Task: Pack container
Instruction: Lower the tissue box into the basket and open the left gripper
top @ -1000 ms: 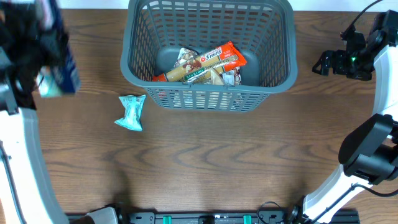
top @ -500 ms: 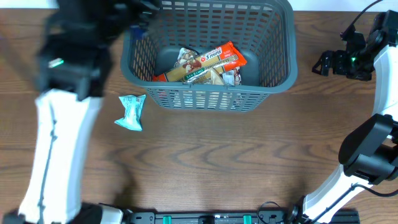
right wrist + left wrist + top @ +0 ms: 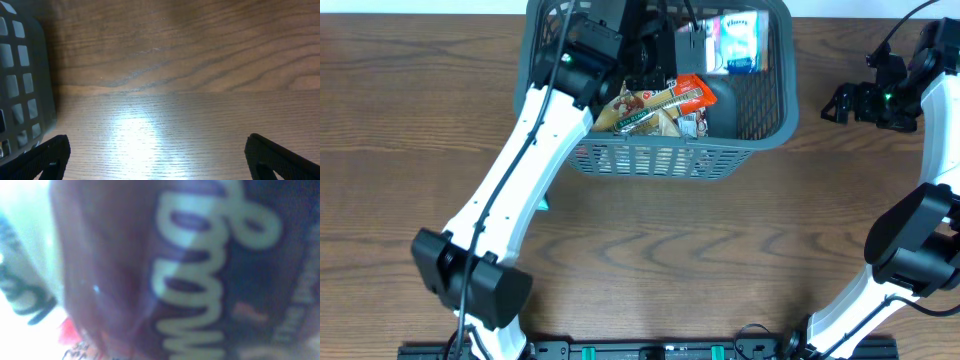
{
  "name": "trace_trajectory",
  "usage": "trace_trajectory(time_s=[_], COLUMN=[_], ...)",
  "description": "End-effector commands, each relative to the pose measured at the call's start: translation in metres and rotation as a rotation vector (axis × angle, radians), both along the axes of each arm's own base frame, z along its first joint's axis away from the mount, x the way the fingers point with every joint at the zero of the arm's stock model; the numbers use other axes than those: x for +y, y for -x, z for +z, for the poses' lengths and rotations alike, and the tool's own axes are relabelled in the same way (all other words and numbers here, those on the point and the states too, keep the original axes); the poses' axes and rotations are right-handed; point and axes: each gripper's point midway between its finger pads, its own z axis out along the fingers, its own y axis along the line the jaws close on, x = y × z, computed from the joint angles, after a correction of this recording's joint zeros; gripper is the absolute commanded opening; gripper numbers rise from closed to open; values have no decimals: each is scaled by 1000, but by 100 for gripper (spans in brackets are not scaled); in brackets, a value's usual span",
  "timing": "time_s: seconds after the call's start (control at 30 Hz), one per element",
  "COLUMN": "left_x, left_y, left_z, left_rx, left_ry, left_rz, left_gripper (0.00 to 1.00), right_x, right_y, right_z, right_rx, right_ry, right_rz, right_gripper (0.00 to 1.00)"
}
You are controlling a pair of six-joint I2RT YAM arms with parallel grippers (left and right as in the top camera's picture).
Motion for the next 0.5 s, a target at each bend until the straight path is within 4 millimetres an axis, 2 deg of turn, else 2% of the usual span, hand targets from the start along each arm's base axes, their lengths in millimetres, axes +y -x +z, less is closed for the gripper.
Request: trace_trajectory(time_s=[0.0, 0.17, 0.33, 0.47], left_x=[3, 10, 20, 29], left_y=[-5, -9, -10, -16], left_z=[-18, -70, -111, -131], left_rx=[9, 142, 249, 299], left_ry=[-55, -119, -168, -180], left_rz=[-38, -26, -10, 17], left_gripper=[6, 7, 10, 27], right_x=[5, 5, 5, 5], right_y=[-1, -1, 0, 0], right_z=[-2, -2, -2, -2], right_rx=[4, 5, 9, 9], right_ry=[-11, -12, -13, -13], right_rz=[8, 8, 8, 8], right_gripper=[99, 99, 99, 99])
